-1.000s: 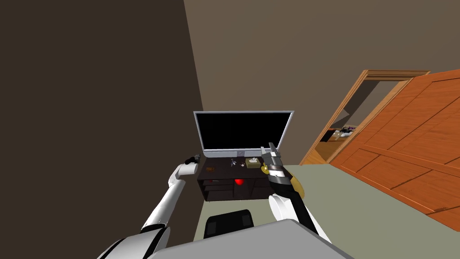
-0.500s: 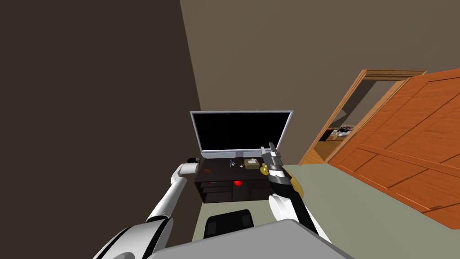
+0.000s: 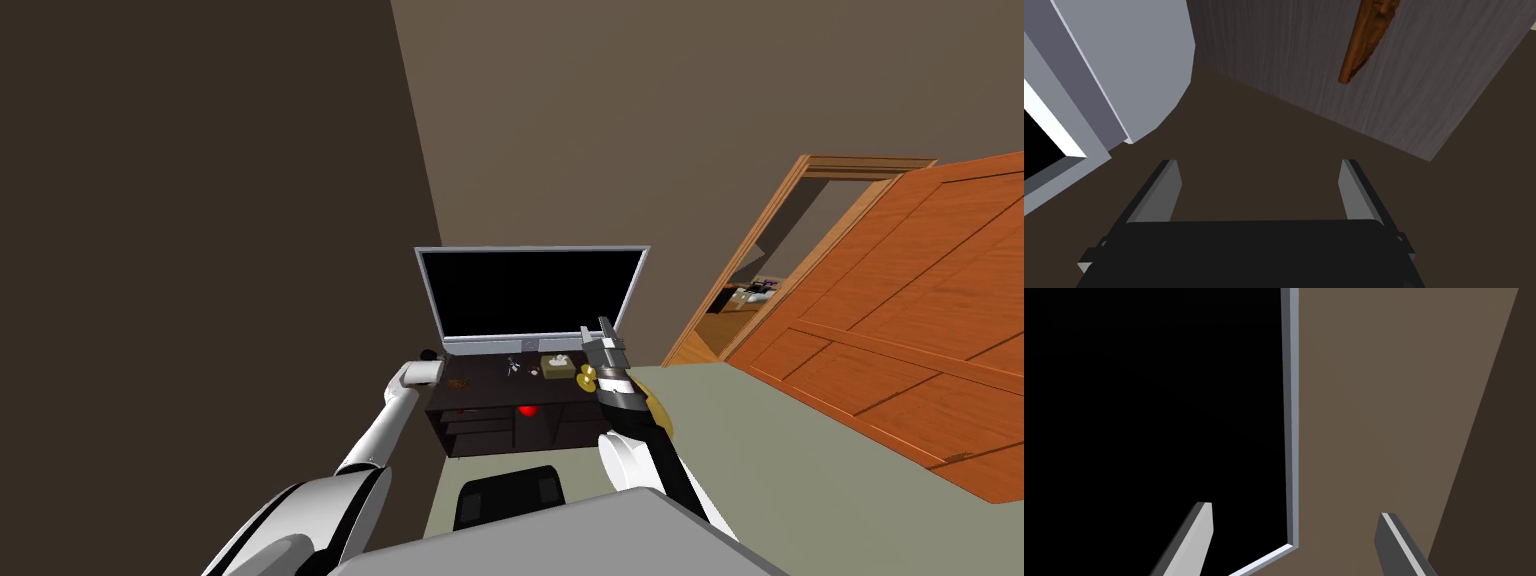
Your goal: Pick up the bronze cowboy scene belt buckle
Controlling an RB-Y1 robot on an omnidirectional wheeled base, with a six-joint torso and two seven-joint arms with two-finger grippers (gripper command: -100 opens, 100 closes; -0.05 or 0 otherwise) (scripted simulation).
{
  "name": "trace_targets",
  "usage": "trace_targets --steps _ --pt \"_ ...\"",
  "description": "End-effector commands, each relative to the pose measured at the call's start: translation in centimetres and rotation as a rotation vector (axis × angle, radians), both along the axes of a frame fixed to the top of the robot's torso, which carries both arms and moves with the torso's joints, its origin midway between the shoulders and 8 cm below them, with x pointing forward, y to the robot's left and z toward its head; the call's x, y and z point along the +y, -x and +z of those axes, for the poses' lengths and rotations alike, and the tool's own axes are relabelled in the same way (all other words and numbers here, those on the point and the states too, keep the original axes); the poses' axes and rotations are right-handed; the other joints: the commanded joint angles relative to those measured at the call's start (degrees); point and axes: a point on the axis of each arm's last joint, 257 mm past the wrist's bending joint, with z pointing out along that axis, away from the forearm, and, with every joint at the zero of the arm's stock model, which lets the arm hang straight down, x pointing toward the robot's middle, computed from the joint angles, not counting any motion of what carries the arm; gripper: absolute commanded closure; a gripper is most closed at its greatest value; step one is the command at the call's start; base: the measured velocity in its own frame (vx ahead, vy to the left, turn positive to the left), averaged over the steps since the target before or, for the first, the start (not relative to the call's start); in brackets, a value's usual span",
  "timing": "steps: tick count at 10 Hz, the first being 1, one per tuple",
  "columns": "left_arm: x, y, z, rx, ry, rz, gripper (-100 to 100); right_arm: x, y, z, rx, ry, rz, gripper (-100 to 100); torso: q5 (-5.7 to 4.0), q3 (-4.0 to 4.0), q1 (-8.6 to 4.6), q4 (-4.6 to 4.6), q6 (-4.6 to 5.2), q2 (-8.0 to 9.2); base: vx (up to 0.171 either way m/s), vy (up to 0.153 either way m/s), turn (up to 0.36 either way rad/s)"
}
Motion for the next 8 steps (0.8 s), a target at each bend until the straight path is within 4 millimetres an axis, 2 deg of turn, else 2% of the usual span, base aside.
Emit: trace_targets --steps 1,2,5,6,7,8 --pt "0.0 0.3 -0.4 0.047 0.0 0.008 -100 0.0 0.0 0.0 0.0 0.0 0.0 0 0.0 0.0 0.0 0.0 0.0 0.0 0.028 -0.029 -0.047" --pt "0.2 1.1 -1.5 0.075 0.002 0.014 -100 0.0 0.0 0.0 0.0 0.0 0.0 0 0.0 -0.02 -0.03 0.0 0.03 -0.04 0.031 -0.031 -0.022" --pt "0.4 2.5 -2.8 0.15 0.003 0.029 -100 0.0 0.0 0.0 0.0 0.0 0.0 0 -0.01 -0.02 -0.07 0.0 0.02 -0.05 0.026 -0.034 -0.02" --pt "0.5 3.6 -3.7 0.212 0.003 0.041 -100 0.0 0.0 0.0 0.0 0.0 0.0 0 -0.01 -0.03 -0.05 -0.01 0.0 -0.05 0.037 -0.045 -0.036" --pt "0.5 3.7 -3.8 0.215 0.004 0.042 -100 0.0 0.0 0.0 0.0 0.0 0.0 0 -0.01 -0.04 -0.09 -0.01 0.02 -0.08 0.037 -0.041 -0.02" --pt "0.5 4.9 -4.5 0.275 0.004 0.054 -100 0.0 0.0 0.0 0.0 0.0 0.0 0 -0.01 -0.04 -0.07 -0.01 0.0 -0.07 0.051 -0.059 -0.041"
